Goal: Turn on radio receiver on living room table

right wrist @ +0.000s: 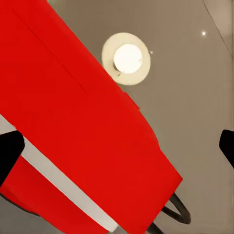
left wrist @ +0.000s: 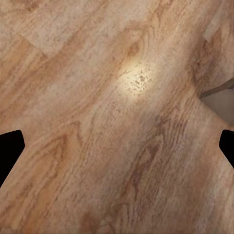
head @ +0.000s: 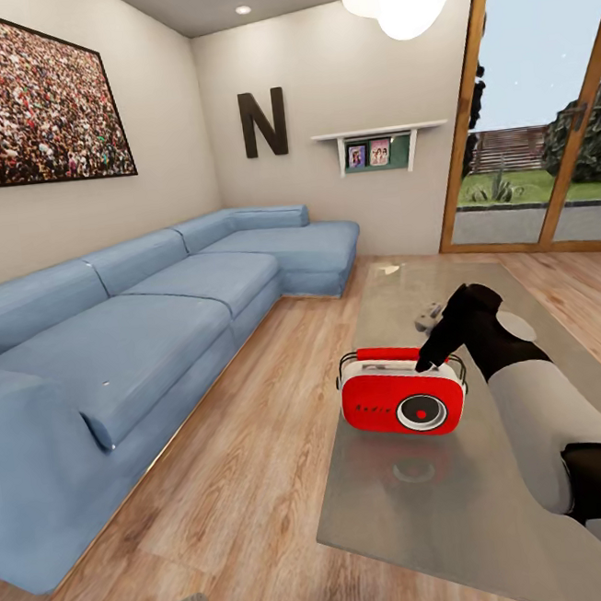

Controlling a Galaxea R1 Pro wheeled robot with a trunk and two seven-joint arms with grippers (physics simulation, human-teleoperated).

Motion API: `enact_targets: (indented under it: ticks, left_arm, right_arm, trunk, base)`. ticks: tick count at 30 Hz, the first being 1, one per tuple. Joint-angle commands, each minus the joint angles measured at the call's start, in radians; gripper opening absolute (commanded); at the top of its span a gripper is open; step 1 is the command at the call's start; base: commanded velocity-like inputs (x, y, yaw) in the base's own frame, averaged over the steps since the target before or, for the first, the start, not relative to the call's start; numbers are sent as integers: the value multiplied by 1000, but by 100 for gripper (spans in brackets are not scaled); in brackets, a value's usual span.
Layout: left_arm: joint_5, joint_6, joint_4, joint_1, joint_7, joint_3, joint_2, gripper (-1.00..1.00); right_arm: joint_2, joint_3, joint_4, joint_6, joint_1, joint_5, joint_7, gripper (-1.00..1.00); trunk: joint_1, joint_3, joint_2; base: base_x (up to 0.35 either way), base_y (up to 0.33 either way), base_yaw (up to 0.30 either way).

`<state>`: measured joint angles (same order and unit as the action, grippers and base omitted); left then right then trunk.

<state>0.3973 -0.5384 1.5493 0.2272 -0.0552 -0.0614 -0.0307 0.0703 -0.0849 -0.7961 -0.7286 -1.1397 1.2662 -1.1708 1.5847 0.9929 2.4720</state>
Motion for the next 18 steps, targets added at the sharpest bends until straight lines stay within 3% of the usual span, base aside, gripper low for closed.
enact_targets:
  ticks: [1, 10, 11, 18]
  left_arm:
    - [0, 0, 0, 0, 0, 0, 0, 100]
    - [0, 0, 0, 0, 0, 0, 0, 100]
    - [0, 0, 0, 0, 0, 0, 0, 100]
    - [0, 0, 0, 0, 0, 0, 0, 100]
  right_arm:
    - [0, 0, 0, 0, 0, 1, 1, 100]
    - [-3, 2, 34, 2, 0, 0, 1, 100]
    - [-4, 2, 36, 5, 0, 0, 1, -100]
    - [-5, 2, 40, 4, 0, -3, 2, -100]
  trunk:
    - [0, 0, 0]
    - [0, 0, 0]
    - [0, 0, 0]
    - [0, 0, 0]
  base:
    - [0, 0, 0]
    - [0, 0, 0]
    - [0, 0, 0]
    - [0, 0, 0]
